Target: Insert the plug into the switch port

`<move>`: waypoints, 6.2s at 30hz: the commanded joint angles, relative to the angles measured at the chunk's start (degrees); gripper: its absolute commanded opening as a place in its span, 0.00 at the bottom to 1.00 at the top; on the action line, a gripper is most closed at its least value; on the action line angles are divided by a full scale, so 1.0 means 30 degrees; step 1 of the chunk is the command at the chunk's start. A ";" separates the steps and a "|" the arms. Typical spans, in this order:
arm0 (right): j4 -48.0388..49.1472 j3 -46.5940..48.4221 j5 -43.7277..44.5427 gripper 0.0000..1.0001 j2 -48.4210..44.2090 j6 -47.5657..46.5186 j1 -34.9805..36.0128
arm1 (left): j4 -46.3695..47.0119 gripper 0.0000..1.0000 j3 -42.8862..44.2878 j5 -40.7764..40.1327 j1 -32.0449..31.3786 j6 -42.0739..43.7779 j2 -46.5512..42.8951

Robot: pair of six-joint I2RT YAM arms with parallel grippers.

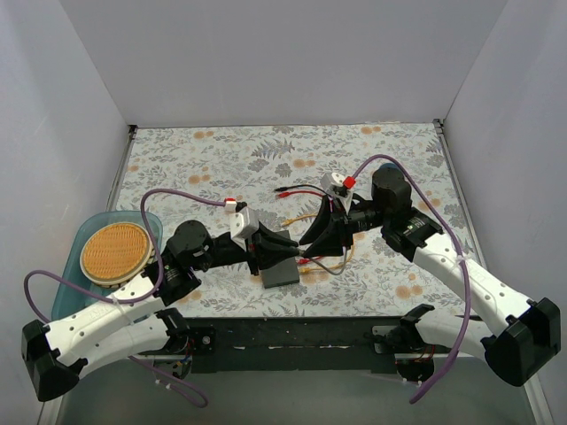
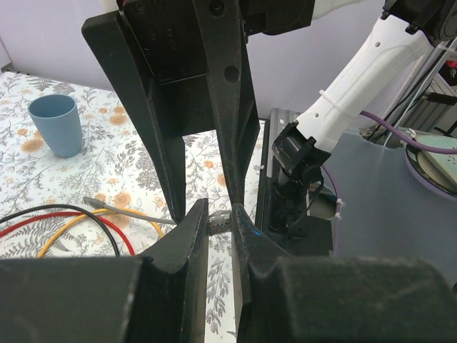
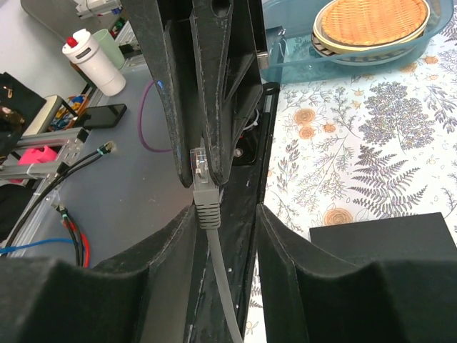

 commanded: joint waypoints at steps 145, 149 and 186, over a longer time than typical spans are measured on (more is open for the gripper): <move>-0.4709 0.0709 2.2365 0.01 1.0029 -0.4809 0.5794 | -0.0211 0.98 -0.0881 -0.4342 0.7886 -0.8596 1.3458; -0.4680 0.0651 2.2687 0.01 1.0263 -0.4838 0.5823 | -0.0211 0.98 -0.0880 -0.4313 0.7886 -0.8625 1.3488; -0.1985 -0.0023 2.2482 0.01 1.0176 -0.5277 0.6701 | 0.1077 0.98 -0.0939 -0.2968 0.7886 -0.7834 1.4132</move>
